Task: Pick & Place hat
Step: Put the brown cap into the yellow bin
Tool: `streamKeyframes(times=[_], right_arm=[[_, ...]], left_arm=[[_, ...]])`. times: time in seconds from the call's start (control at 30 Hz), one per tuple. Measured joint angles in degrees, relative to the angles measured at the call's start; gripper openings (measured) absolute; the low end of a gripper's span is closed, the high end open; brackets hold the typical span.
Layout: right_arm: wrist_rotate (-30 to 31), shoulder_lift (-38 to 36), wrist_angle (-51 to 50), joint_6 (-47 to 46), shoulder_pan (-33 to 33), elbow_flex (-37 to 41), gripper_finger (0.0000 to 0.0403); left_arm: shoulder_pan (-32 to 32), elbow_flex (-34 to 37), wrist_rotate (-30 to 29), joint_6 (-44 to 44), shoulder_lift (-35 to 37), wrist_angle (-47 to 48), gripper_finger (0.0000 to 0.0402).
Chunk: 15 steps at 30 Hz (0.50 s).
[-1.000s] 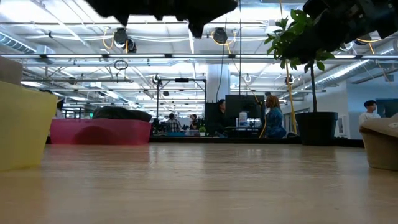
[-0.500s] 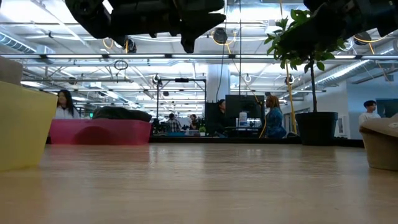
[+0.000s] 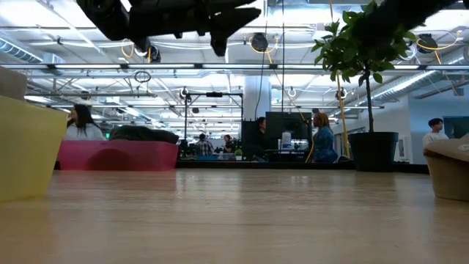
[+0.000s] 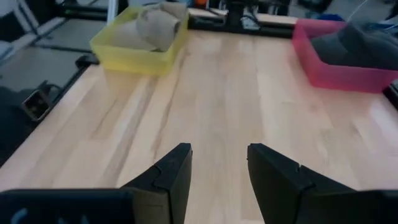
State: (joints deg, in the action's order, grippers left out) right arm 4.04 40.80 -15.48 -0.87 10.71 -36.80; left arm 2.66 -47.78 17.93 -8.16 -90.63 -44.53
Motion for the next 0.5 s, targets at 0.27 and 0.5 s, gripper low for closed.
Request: streamKeyframes(times=[0.27, 0.5], right_arm=[[5.1, 7.1, -11.4, -7.2, 9.7, -12.6, 0.0141], [5.9, 19.1, -20.8, -10.4, 16.1, -23.1, 0.0141]], left_arm=[[0.0, -0.1, 0.0, 0.1, 2.8, 2.8, 0.0147], [-0.9, -0.1, 0.0, 0.0, 5.6, 8.7, 0.0147]])
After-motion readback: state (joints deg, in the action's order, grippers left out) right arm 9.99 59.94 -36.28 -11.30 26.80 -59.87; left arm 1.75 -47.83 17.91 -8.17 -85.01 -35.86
